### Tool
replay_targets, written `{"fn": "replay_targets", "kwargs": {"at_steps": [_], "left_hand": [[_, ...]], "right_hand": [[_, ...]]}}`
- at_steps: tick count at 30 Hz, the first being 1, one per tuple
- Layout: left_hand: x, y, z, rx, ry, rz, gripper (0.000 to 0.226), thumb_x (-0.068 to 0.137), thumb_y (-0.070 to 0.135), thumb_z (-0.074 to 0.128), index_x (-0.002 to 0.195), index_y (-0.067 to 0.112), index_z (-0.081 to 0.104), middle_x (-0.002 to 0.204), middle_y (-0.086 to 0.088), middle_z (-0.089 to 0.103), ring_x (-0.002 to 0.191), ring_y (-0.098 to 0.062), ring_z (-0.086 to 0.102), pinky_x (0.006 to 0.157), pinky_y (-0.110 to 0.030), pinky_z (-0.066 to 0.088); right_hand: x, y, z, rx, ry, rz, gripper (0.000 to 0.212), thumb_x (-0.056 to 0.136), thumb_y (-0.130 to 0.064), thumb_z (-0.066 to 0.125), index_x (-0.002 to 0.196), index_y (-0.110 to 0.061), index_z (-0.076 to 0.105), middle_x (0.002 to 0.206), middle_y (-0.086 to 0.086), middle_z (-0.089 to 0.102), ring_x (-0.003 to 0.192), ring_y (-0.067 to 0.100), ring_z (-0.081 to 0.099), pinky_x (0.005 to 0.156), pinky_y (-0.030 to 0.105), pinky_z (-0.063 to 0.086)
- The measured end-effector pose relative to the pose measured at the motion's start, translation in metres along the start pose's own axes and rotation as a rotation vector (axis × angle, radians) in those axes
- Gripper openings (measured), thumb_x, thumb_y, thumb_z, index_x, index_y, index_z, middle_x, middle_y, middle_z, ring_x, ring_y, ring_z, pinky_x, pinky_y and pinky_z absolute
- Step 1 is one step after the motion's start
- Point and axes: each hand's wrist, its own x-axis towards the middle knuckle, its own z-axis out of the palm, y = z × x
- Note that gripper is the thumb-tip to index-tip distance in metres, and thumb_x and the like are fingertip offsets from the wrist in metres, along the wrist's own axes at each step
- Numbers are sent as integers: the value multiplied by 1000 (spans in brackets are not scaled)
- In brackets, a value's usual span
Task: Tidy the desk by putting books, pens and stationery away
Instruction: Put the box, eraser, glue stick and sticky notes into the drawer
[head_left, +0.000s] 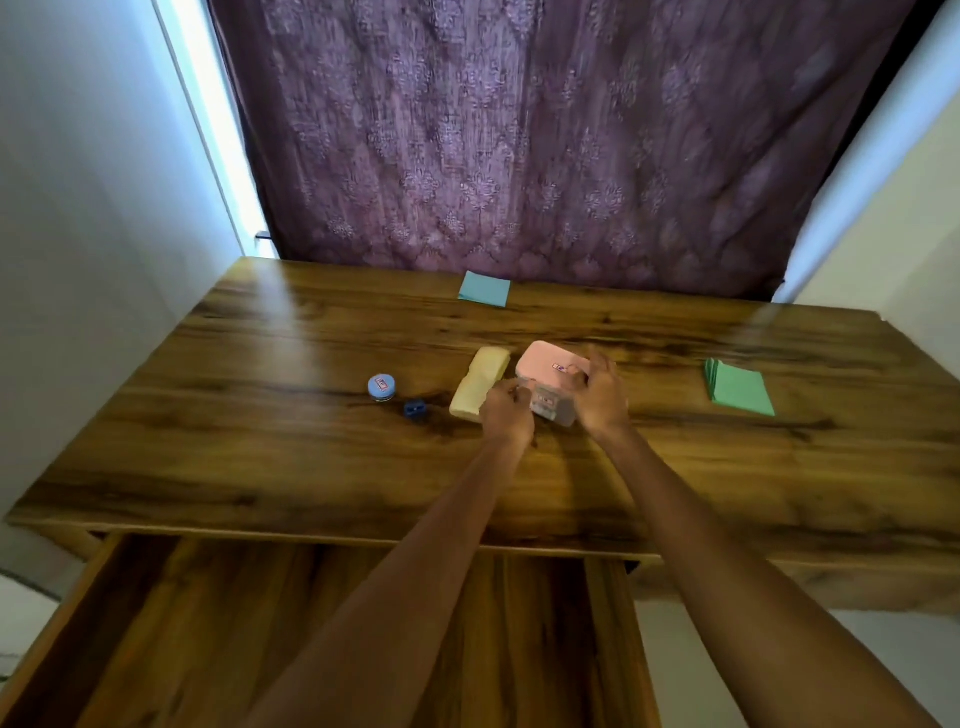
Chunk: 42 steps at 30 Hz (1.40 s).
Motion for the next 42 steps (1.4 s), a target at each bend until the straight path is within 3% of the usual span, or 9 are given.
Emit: {"fn": "replay_targets", "kwargs": {"at_steps": [4,7,11,17,23,26,30,36,42], "left_hand": [[13,1,16,-132,47,-50,36,98,30,47,126,7,54,114,-16,64,91,-22,60,75,-33,49],[18,2,23,-152,61,-78,37,96,25,52,129,7,52,119,-13,63,108,-28,61,93,-41,53],[17,2,25,-122,73,-89,45,94,20,56,137,13,45,130,-10,57,119,-27,55,98,-43,50],[12,-6,9,-191,57,-123,47,94,13,54,140,14,43,135,-8,54,121,-26,53,96,-41,51],[-2,-7,-28,-209,13,-62,43,96,13,51,139,12,45,139,-10,50,122,-26,53,82,-38,55],[-15,-14,-63,-197,2,-26,42,96,13,50,138,9,47,135,-12,54,115,-25,57,71,-32,57],[-42,-29,-124,-227,35,23,33,96,3,45,128,0,54,117,-15,61,99,-23,58,64,-32,51],[-94,-68,-240,-95,114,33,32,96,3,45,125,3,57,104,-10,62,90,-21,58,47,-20,49],[-140,-124,-352,59,59,-105,34,94,2,47,127,4,55,108,-9,61,99,-21,60,64,-34,55]], "right_hand": [[23,9,5,33,-75,-34,31,96,-16,46,125,-8,55,132,14,52,120,32,51,97,46,48],[31,11,3,39,-53,-36,31,94,-12,48,122,-5,61,129,14,54,118,31,52,99,40,46],[27,7,-3,133,-69,31,27,94,-14,55,118,-5,63,122,13,62,109,28,60,89,37,52],[13,-3,-17,257,-113,93,34,89,-19,64,120,-5,64,123,9,64,111,24,60,93,36,50],[-21,-21,-25,431,-224,144,21,88,-23,65,98,-5,68,98,9,70,87,24,66,73,37,56],[-46,-40,-17,479,-328,225,22,85,-35,67,84,-13,65,87,11,70,68,21,62,58,31,50],[-92,-78,3,566,-572,370,37,80,-45,69,103,-18,61,98,6,66,86,26,64,80,48,55],[-182,-142,61,612,-779,331,30,89,-31,62,116,-25,51,100,9,60,84,30,59,83,62,51],[-271,-185,131,523,-954,334,28,93,-19,56,121,-14,53,102,19,57,91,38,60,78,56,55]]}}
